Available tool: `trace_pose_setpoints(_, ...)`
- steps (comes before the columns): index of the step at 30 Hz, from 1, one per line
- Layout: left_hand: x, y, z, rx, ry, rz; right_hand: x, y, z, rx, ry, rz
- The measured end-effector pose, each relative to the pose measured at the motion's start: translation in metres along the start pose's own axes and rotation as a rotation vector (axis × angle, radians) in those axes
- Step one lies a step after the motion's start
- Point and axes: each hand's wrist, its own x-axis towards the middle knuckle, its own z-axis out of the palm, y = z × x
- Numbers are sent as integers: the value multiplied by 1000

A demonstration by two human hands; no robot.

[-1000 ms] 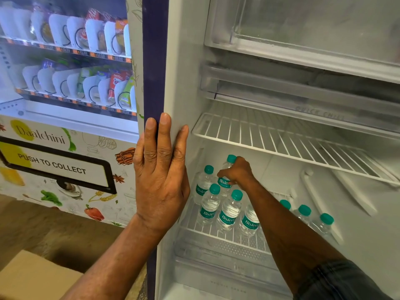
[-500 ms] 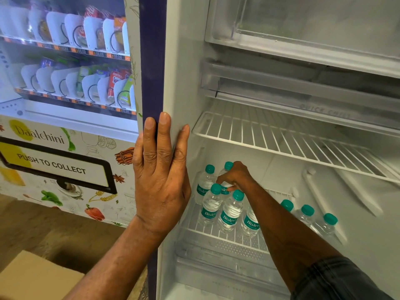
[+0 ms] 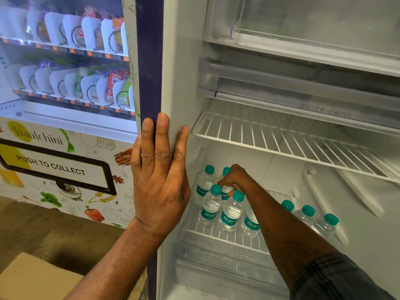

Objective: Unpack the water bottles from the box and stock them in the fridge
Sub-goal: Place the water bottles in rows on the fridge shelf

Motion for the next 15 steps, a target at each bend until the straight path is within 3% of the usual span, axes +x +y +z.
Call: trace_pose_setpoints(15, 0, 1, -1, 2, 2, -4, -9, 1, -11, -41, -16, -32)
